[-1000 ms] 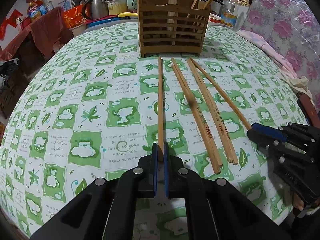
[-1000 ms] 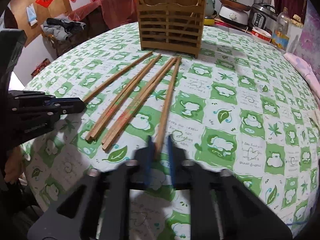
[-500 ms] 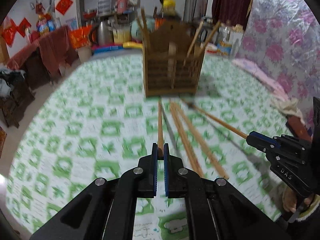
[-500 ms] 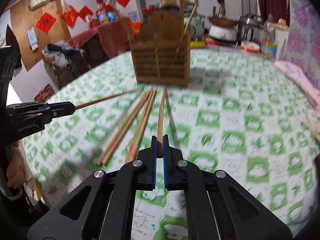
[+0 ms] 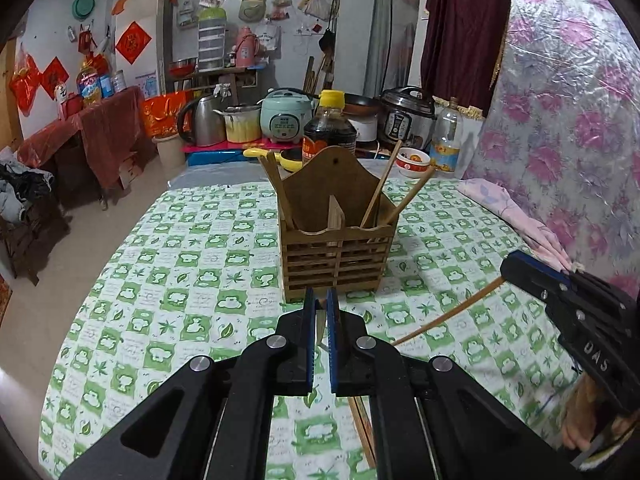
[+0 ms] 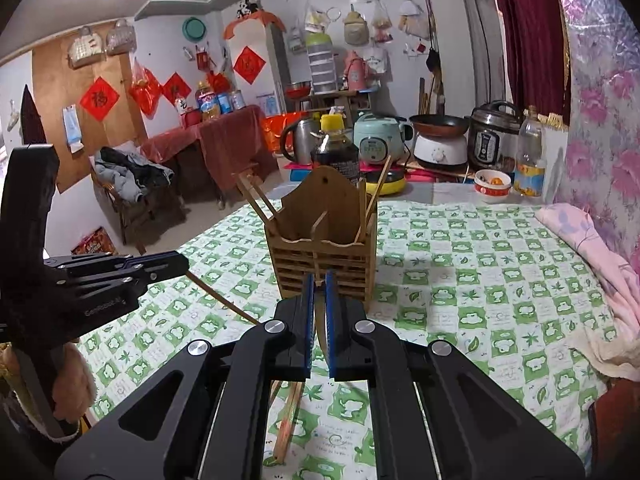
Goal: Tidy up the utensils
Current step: 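Lift and carry both held chopsticks up over the wooden holder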
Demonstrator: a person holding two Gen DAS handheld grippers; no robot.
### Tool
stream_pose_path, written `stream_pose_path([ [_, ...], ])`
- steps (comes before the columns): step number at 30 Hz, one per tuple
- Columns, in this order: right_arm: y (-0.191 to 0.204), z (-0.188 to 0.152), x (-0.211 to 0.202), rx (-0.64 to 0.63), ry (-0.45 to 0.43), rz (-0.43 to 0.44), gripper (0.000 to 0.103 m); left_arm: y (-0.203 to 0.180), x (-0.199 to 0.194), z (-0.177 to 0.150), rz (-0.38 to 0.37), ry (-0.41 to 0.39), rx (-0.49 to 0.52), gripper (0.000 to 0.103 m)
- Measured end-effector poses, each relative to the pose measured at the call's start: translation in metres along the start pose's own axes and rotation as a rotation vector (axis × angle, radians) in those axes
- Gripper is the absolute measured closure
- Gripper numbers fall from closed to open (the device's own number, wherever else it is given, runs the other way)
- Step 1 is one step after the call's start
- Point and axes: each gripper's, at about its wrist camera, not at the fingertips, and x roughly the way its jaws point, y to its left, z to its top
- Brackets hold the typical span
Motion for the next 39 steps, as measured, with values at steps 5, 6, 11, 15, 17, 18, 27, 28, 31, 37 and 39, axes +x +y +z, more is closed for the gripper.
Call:
stream_pose_path([
  [5,-0.003,0.008,-0.001,-0.002,-0.009,-0.004,0.096,0.004,0.006,0.013,-0.010,0.009,-0.001,0.097],
  [6,-0.003,0.008,-0.001,-0.002,-0.009,-0.004,0.096,0.004,0.005,0.016,-0.010,0.006,0.000,0.097],
  [11,0.008,0.040,-0.007,-0.023,-0.066,-0.002,0.097,-0.001,-0.008,0.048,-0.010,-0.046,0.010,0.097],
  [15,0.014,0.068,-0.014,-0.029,-0.126,0.008,0.096,-0.005,-0.029,0.079,-0.010,-0.119,0.004,0.097],
  [17,0.015,0.082,-0.019,-0.022,-0.168,0.008,0.097,-0.007,-0.037,0.091,-0.008,-0.155,0.004,0.097],
  [18,0.015,0.087,-0.020,-0.019,-0.184,0.006,0.097,-0.007,-0.040,0.096,-0.009,-0.172,0.003,0.097],
  [27,0.007,0.110,0.005,0.037,-0.299,-0.076,0.097,-0.014,-0.022,0.125,0.018,-0.262,-0.022,0.097],
  [28,0.005,0.111,0.012,0.040,-0.294,-0.076,0.097,-0.013,-0.016,0.127,0.024,-0.266,-0.030,0.097],
  [31,0.001,0.107,0.039,0.043,-0.242,-0.069,0.097,-0.006,0.000,0.129,0.023,-0.259,-0.054,0.097],
  [37,-0.026,0.101,0.094,0.123,-0.095,-0.048,0.097,0.017,0.044,0.138,0.027,-0.201,-0.120,0.097],
  [39,-0.030,0.099,0.098,0.131,-0.087,-0.050,0.096,0.025,0.044,0.141,-0.006,-0.193,-0.140,0.097],
])
